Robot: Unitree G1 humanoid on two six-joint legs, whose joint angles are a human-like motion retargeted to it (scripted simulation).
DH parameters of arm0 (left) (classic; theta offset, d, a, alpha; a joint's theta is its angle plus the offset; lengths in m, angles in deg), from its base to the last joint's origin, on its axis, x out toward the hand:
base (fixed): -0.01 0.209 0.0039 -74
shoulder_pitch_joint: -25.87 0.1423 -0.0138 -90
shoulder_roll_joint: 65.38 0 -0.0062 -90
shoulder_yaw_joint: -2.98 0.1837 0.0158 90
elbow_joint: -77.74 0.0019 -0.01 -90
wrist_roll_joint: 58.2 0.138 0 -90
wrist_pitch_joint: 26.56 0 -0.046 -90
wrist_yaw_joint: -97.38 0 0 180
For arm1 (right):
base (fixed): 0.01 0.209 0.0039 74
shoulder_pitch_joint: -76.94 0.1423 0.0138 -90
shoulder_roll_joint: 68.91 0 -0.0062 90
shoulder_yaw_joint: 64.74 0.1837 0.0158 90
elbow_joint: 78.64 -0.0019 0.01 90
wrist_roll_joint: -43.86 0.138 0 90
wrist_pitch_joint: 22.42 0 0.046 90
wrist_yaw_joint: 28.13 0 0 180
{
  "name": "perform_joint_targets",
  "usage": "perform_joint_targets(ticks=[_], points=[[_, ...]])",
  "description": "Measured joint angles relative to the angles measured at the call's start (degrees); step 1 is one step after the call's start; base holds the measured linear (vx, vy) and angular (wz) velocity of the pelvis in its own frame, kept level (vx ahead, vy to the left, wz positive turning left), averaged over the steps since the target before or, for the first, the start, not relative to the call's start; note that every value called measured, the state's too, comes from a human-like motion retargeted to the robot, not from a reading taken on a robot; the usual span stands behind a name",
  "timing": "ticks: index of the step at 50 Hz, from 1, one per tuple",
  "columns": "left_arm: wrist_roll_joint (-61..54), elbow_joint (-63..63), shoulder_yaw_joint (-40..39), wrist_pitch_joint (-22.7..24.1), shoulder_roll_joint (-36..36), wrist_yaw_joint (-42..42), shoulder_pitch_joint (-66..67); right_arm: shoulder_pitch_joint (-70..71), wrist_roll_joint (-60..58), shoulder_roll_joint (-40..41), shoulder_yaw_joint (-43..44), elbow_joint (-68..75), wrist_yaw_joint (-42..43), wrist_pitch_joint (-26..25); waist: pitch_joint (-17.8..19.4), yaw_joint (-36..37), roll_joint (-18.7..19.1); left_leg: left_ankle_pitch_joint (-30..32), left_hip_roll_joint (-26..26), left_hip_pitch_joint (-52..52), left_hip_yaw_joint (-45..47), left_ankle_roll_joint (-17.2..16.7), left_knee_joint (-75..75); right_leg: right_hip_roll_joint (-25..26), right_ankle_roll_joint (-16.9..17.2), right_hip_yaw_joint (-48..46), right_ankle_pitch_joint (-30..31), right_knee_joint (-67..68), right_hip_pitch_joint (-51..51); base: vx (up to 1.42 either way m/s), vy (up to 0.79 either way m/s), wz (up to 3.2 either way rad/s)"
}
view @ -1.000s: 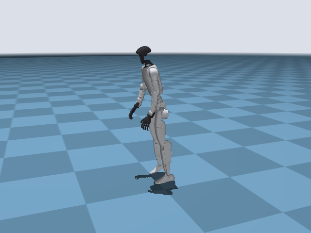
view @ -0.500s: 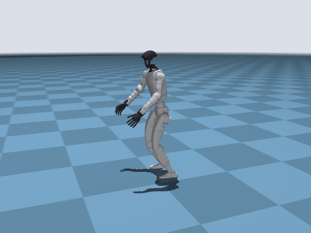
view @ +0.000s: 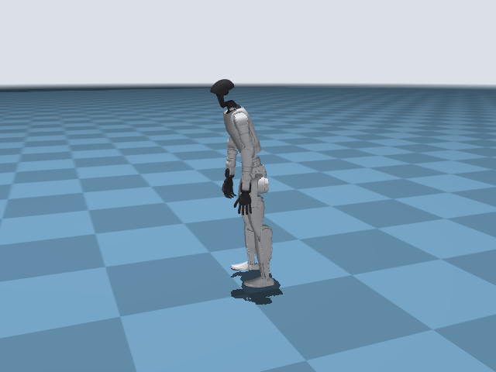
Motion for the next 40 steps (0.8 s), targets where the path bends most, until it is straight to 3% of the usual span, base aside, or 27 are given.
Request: perform_joint_targets(ticks=[7, 12, 16, 22, 26, 29, 35, 40], points=[[-5.4, -5.9, -3.1, 3.5, 2.0, -4.2, 4.4, -2.1, 2.9, -0.1, 3.4, -2.8, 4.1, 1.8, -2.2, -0.7, -1.5, -2.0, -0.1, -0.3, 0.2, 0.7, 3.8, -0.4, -0.3, 1.1, -0.5, 0.7, 0.7, 0.07, 0.01, -0.08], [-7.0, -6.5, -1.6, 2.2, 1.7, -3.8, 3.7, -2.6, 4.3, -1.4, 3.0, -2.1, 4.5, 0.8, -4.0, -0.5, -1.1, -2.6, -0.7, -1.0, -0.7, 1.7, 6.5, -1.4, -1.7, 0.7, -1.5, 2.4, 1.0, 0.07, 0.02, 0.19], [-6.0, -6.8, 2.0, 1.3, 1.5, -4.0, 1.7, -1.0, 2.6, -2.4, -0.2, -1.1, 3.7, -0.3, -3.5, 0.3, -1.0, -2.5, -0.7, -1.3, -0.8, 2.1, 7.6, -1.5, -4.0, 1.1, -2.2, 4.3, 0.3, 0.0, 0.0, 0.0], [-4.7, -9.8, 8.3, 0.6, 2.6, -1.4, -2.6, 3.3, -1.0, -5.0, -7.6, -5.6, 0.7, -1.0, 2.7, 0.5, -0.9, -1.6, -0.1, -2.4, -1.0, 1.8, 7.4, -1.1, -6.3, 1.0, -1.5, 7.8, -2.7, -0.12, 0.0, 0.0], [-2.1, -12.8, 13.8, 1.1, 4.4, -1.2, -6.7, 7.8, -5.2, -7.9, -13.3, -11.3, 0.3, -0.2, 11.3, -0.2, -1.4, -0.8, 0.1, -3.8, -0.9, 0.3, 6.9, -1.0, -5.7, 0.1, -0.8, 9.9, -5.5, -0.24, -0.02, 0.02], [0.9, -15.1, 19.8, 1.9, 6.2, -2.2, -11.0, 10.8, -7.7, -9.5, -15.7, -13.8, 4.5, 1.0, 17.6, -1.1, -1.9, 0.4, -0.4, -7.2, -1.2, -1.0, 6.6, -1.8, -4.2, -1.2, -0.6, 10.4, -8.8, -0.29, -0.03, 0.27], [6.6, -24.5, 25.9, 1.4, 9.4, -2.7, -13.3, 6.3, -16.7, -12.7, -17.4, -19.9, 21.7, 3.5, 18.1, -4.8, 1.4, 5.7, -2.2, -22.6, -4.7, -1.6, 4.9, -3.8, -2.9, -6.4, 1.2, 9.0, -21.8, -0.24, -0.03, 0.81], [8.8, -44.6, 25.5, 3.8, 16.7, -16.0, -9.0, -3.8, -26.0, -22.5, -8.2, -45.0, 37.5, 4.4, 18.1, -7.0, 4.6, 5.5, -3.4, -40.1, -6.2, 1.2, 14.4, -6.4, -3.5, -7.8, -0.1, 16.2, -36.9, -0.11, -0.05, 0.75]])
